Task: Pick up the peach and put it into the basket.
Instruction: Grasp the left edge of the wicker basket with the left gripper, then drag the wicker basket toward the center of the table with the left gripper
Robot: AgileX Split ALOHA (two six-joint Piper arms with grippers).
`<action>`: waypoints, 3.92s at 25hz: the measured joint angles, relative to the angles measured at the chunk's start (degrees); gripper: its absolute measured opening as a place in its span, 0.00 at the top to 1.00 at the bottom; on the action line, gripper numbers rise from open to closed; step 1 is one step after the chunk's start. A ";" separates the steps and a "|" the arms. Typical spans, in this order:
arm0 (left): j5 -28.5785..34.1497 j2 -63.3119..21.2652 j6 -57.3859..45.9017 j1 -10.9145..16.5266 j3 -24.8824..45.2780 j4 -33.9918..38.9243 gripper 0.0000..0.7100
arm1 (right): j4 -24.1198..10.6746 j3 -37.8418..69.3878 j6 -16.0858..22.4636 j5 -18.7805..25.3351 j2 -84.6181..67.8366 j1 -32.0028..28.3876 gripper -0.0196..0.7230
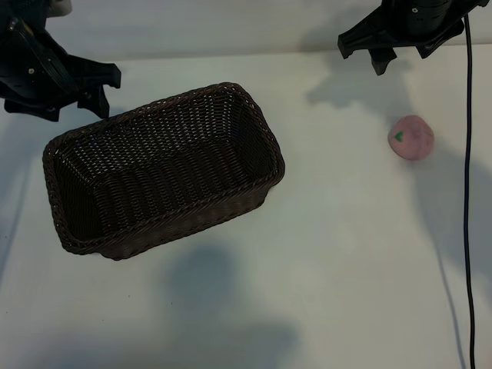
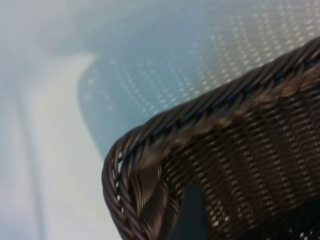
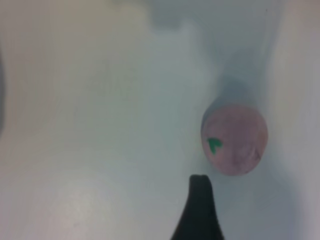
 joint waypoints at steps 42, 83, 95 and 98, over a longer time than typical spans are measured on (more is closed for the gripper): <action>-29.60 -0.92 -26.44 0.00 34.71 3.68 0.43 | 3.19 0.00 -2.51 -0.01 0.00 0.00 0.23; -27.33 -13.62 -7.41 0.00 24.88 -15.74 0.46 | 3.30 0.00 -2.99 -0.01 0.00 0.00 0.23; -29.86 -12.63 -0.47 0.00 23.21 -26.32 0.46 | 4.45 0.00 -3.00 -0.01 0.00 0.00 0.23; -33.40 -9.62 0.02 0.00 22.95 -29.75 0.46 | 4.50 0.00 -3.00 -0.01 0.00 0.00 0.23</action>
